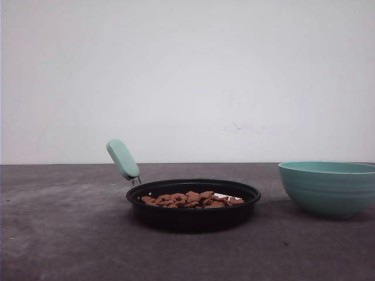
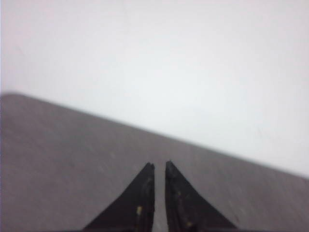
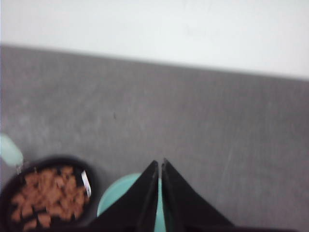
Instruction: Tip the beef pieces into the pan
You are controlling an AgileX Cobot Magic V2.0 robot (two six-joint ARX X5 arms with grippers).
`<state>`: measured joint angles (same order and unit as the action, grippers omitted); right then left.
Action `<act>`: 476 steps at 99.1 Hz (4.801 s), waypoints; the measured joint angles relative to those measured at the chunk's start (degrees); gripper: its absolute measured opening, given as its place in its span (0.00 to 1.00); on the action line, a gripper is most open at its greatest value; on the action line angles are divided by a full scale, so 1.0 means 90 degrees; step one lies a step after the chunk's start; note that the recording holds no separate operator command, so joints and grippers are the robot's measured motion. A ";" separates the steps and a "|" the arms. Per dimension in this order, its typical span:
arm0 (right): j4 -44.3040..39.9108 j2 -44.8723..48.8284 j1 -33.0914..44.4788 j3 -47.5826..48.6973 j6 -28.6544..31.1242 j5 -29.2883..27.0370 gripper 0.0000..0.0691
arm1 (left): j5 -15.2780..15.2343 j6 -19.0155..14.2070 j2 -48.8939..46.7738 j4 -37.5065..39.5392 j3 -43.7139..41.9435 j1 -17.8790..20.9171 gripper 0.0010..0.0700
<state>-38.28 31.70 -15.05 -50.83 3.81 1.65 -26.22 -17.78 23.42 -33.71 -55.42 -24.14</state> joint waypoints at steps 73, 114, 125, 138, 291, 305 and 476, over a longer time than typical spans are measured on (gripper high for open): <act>0.0187 -0.0039 -0.0002 -0.0002 0.0002 -0.0017 0.01 | -0.0087 0.0192 -0.0306 -0.0185 0.0012 0.0000 0.01; 0.0440 -0.1324 0.0233 0.0746 -0.0097 -0.0376 0.01 | -0.0085 0.0189 -0.0306 -0.0185 0.0012 0.0000 0.01; 0.1843 -0.1909 0.0651 0.2205 -0.0056 -0.0347 0.01 | -0.0087 0.0189 -0.0306 -0.0185 0.0012 0.0000 0.01; 0.2805 -0.2875 0.0877 0.3849 0.0452 -0.0066 0.01 | -0.0085 0.0189 -0.0306 -0.0185 0.0012 0.0000 0.01; 0.2820 -0.3507 0.1256 0.5382 0.0168 0.0503 0.01 | -0.0085 0.0270 -0.0321 -0.0194 0.0012 0.0019 0.01; 0.2820 -0.3507 0.1256 0.5382 0.0168 0.0500 0.01 | -0.0085 0.0636 -0.0661 -0.0158 0.0192 0.0374 0.01; 0.2902 -0.3507 0.1256 0.5382 0.0168 0.0488 0.01 | 0.2742 0.1377 -0.2579 0.1940 0.5729 0.2307 0.01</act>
<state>-12.16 0.14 -3.75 -2.39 5.32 6.04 -1.54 -5.39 0.21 -16.25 -3.86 -3.38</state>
